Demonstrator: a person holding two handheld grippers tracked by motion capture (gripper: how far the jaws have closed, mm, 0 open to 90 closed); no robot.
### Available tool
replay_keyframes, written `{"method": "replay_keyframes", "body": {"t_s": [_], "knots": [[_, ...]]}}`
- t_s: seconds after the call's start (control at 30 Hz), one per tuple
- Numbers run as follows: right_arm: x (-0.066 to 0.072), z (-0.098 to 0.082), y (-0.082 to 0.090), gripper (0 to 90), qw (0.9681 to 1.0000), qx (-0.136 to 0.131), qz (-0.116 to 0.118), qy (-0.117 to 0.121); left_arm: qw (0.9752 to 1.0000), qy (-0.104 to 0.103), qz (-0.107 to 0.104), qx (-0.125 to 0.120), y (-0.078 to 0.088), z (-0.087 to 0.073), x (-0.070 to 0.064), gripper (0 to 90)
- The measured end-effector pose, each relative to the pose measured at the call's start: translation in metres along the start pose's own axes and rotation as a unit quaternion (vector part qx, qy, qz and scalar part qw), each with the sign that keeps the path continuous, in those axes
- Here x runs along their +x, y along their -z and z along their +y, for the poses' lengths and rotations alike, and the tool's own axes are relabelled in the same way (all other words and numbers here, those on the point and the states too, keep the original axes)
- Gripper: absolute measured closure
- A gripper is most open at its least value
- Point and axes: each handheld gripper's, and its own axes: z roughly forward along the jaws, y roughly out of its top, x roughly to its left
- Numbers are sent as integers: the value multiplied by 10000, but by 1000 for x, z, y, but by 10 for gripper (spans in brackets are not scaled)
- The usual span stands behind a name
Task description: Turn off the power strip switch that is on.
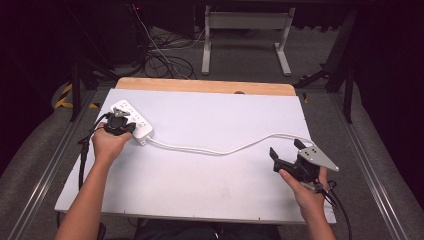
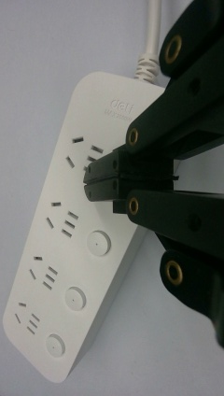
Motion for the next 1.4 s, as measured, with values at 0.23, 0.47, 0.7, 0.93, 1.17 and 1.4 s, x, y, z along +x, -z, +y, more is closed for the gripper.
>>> {"method": "replay_keyframes", "body": {"t_s": [0.23, 0.47, 0.7, 0.93, 1.17, 1.4], "knots": [[0, 1, 0, 111, 10000, -6, 13, 13, 10000, 58, 24, 37, 0, 1, -1, 900], [0, 2, 1, 111, 10000, -20, 6, 10, 9996, -117, 219, 104, -1, 2, -8, 900], [0, 2, 0, 111, 10000, -31, 28, 14, 9998, -73, 173, 105, -1, 2, -7, 900], [1, 1, 0, 111, 10000, -13, 28, 31, 9998, -69, 162, 103, -1, 2, -6, 900], [1, 1, -1, 111, 10000, -11, 25, 33, 9999, -36, 96, 77, -1, 1, -4, 900], [1, 1, 0, 115, 10000, -14, 12, 37, 10000, 27, 73, 61, -1, 1, -4, 900]]}}
